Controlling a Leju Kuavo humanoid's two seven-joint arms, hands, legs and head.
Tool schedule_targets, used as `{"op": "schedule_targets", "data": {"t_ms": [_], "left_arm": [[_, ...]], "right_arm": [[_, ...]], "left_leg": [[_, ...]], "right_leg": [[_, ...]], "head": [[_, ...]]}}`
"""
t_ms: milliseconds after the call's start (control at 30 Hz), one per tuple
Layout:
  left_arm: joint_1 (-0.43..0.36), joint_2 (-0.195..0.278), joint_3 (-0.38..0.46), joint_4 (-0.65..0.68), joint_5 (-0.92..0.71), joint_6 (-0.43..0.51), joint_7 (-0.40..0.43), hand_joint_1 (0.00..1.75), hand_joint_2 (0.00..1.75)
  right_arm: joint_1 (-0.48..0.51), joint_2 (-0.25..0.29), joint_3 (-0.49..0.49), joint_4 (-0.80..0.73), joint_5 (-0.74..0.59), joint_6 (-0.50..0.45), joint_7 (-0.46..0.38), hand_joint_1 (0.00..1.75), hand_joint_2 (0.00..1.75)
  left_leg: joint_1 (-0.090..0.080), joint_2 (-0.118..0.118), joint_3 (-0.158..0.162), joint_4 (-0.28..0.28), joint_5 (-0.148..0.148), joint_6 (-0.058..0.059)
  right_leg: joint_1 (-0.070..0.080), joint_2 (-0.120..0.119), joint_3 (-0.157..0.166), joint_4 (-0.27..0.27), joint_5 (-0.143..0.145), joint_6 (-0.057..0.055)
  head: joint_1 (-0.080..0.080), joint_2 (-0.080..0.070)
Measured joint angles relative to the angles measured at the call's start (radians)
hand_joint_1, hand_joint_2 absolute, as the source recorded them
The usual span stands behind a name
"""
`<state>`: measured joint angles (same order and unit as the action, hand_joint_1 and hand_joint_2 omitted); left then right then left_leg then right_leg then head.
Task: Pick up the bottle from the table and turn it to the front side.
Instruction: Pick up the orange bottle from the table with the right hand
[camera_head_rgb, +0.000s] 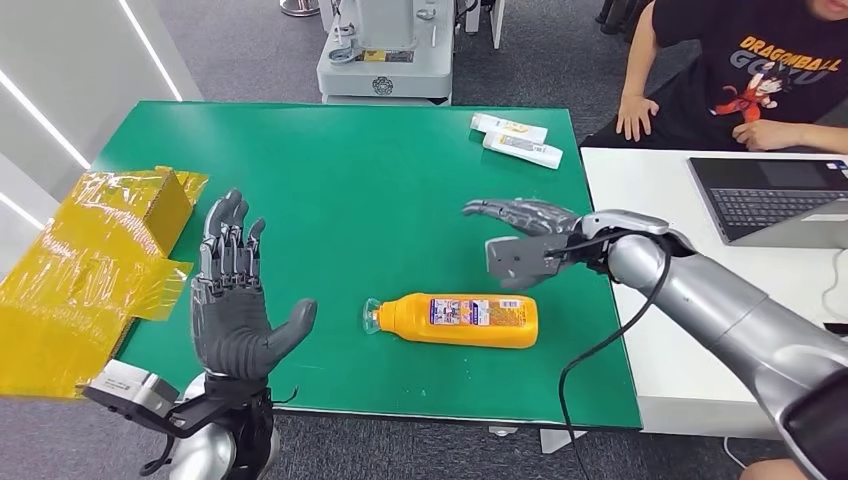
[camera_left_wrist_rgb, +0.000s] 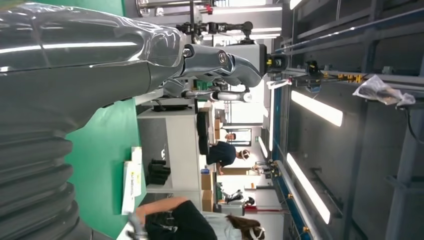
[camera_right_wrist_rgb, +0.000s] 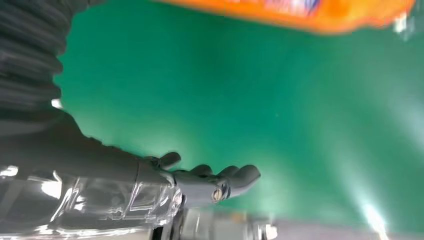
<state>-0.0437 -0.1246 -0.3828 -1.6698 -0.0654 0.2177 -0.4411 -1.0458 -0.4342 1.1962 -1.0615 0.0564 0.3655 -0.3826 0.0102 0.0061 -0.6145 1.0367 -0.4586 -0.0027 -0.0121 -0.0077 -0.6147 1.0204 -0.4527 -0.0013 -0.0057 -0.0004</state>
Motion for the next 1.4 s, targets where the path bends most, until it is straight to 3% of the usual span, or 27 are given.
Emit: {"op": "schedule_targets", "data": {"t_ms": [200,500,933,1400], "left_arm": [[-0.027,-0.001,-0.009,0.019,0.0,-0.013,0.009,0.0,1.75],[-0.048,-0.001,-0.018,0.045,0.004,-0.011,0.01,0.0,1.75],[-0.047,-0.001,-0.019,0.051,0.018,-0.005,0.009,0.0,1.75],[-0.047,-0.001,-0.027,0.054,0.034,0.001,0.004,0.0,1.75]], "right_arm": [[0.1,0.013,-0.025,0.038,0.029,-0.018,-0.018,0.0,1.75],[0.174,0.014,-0.067,0.074,0.037,-0.015,-0.038,0.0,1.75],[0.224,0.011,-0.091,0.08,0.041,-0.014,-0.019,0.0,1.75],[0.254,-0.036,-0.117,0.048,0.045,-0.021,-0.014,0.0,1.75]], "left_leg": [[0.0,0.0,0.0,0.0,0.0,0.0],[0.0,0.0,0.0,0.0,0.0,0.0],[0.0,0.0,0.0,0.0,0.0,0.0],[0.0,0.0,0.0,0.0,0.0,0.0]], "right_leg": [[0.0,0.0,0.0,0.0,0.0,0.0],[0.0,0.0,0.0,0.0,0.0,0.0],[0.0,0.0,0.0,0.0,0.0,0.0],[0.0,0.0,0.0,0.0,0.0,0.0]], "head": [[0.0,0.0],[0.0,0.0],[0.0,0.0],[0.0,0.0]]}}
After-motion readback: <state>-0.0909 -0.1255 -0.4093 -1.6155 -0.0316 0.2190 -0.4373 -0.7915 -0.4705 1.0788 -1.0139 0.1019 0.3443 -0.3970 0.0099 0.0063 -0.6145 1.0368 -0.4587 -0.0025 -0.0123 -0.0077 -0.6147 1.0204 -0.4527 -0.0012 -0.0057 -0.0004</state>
